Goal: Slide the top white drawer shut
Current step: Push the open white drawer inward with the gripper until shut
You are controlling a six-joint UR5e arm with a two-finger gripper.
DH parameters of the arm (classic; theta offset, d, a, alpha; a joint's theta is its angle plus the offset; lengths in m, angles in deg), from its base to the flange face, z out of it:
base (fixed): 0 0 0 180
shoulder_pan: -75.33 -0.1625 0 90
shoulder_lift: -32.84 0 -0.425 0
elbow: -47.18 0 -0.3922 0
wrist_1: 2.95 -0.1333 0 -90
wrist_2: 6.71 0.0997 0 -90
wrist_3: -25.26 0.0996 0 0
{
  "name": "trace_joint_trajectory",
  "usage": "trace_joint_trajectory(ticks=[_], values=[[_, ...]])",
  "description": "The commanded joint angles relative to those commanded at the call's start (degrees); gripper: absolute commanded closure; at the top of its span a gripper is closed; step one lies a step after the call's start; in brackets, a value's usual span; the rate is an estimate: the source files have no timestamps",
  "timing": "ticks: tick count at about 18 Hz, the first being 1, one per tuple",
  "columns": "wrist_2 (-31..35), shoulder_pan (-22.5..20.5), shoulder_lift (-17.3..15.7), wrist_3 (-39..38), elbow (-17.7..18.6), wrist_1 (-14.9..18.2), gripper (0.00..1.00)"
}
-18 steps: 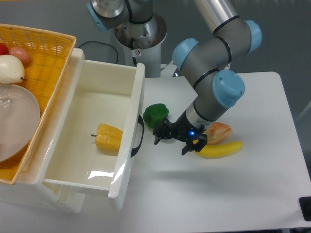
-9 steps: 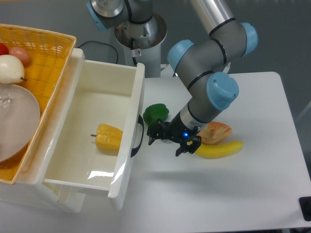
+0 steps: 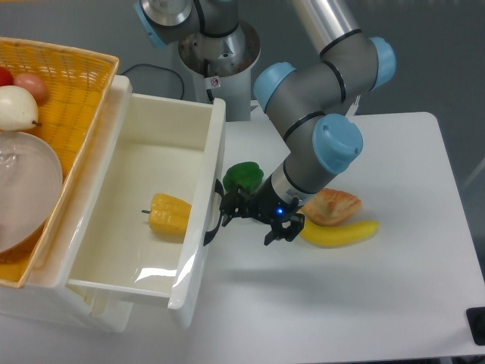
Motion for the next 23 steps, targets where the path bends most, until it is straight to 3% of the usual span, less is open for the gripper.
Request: trace_joint_trajectory(ticks=[23], values=[[-1.93, 3.60, -2.29, -0.26, 0.18, 4.05, 0.00]])
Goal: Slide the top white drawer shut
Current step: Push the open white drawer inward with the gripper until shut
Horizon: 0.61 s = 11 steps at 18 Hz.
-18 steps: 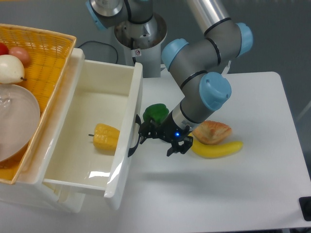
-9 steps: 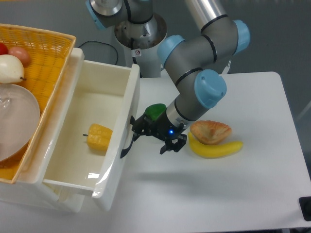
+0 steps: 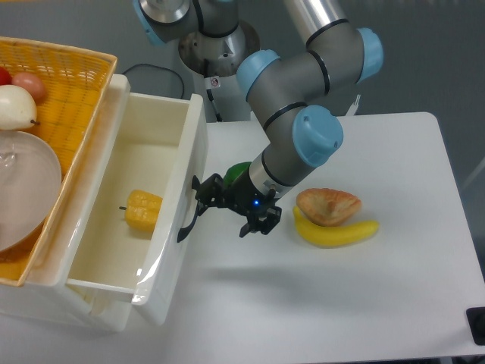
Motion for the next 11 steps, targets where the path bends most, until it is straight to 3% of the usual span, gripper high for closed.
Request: trace_joint_trajectory(ticks=[11], values=[[-1.05, 2.72, -1.14, -2.02, 0.00, 0.00, 0.00]])
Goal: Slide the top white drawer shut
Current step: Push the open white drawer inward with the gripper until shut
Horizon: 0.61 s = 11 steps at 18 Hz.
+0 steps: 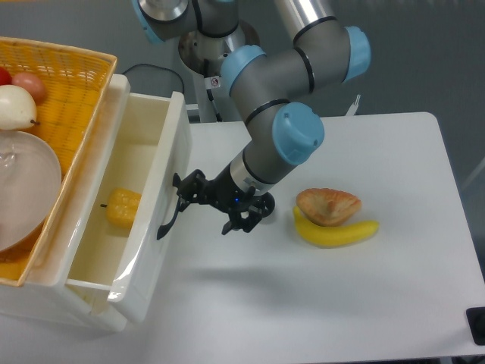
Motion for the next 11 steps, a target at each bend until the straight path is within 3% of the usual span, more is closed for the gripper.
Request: trace_joint_trajectory(ticks=[11], values=[[-0.09, 1.76, 0.00, -0.70, 0.00, 0.00, 0.00]])
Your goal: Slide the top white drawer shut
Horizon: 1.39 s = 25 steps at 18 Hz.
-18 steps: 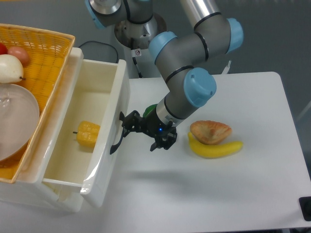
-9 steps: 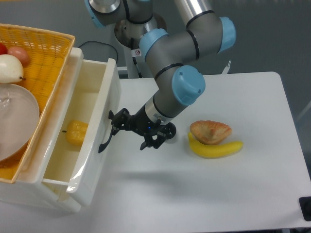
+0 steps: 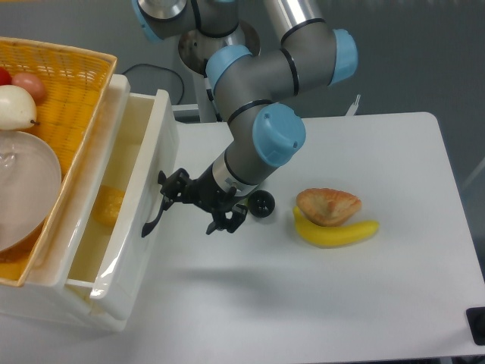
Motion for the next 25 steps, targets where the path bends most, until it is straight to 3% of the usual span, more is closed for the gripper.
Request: trace_joint_trajectory(ticks=[25], values=[[-1.49, 2.81, -0.62, -2.29, 0.00, -0.09, 0.00]])
